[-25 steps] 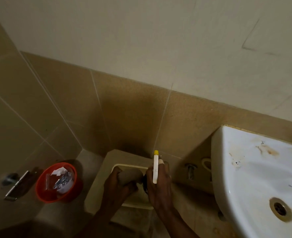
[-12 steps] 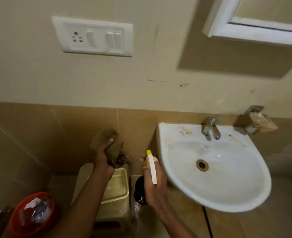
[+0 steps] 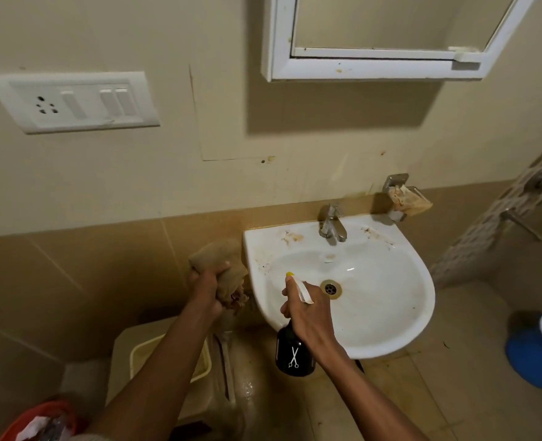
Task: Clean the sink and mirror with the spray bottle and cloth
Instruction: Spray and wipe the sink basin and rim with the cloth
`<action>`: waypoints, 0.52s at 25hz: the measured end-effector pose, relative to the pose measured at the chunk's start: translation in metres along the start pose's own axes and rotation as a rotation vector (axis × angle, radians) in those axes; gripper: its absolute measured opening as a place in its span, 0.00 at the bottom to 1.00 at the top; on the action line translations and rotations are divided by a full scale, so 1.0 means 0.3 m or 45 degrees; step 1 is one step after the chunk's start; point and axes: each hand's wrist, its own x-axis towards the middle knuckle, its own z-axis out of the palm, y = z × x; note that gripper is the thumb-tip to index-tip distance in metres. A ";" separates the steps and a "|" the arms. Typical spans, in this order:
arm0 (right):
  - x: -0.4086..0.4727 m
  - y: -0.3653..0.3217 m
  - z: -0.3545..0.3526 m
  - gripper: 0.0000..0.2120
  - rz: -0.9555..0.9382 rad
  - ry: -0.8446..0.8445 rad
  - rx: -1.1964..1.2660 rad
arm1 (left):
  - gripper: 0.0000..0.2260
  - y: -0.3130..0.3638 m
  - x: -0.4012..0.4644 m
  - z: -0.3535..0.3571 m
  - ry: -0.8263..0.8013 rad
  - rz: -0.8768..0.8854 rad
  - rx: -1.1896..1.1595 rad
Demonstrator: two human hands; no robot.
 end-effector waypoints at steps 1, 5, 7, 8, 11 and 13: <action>0.018 0.011 -0.010 0.25 0.020 0.005 0.001 | 0.33 -0.009 0.010 0.007 0.054 0.006 -0.015; 0.072 0.029 -0.066 0.24 0.069 0.021 0.041 | 0.29 -0.008 0.026 0.010 0.329 0.107 -0.062; 0.112 0.040 -0.106 0.25 0.071 0.092 0.048 | 0.28 -0.012 0.036 0.006 0.331 0.127 -0.031; 0.133 0.050 -0.125 0.25 0.074 0.121 0.049 | 0.27 -0.018 0.046 0.006 0.318 0.130 -0.009; 0.196 0.072 -0.173 0.24 0.145 0.104 0.063 | 0.29 -0.028 0.052 0.040 0.300 0.103 0.043; 0.226 0.075 -0.190 0.24 0.181 0.081 0.082 | 0.30 -0.034 0.057 0.072 0.284 0.089 0.055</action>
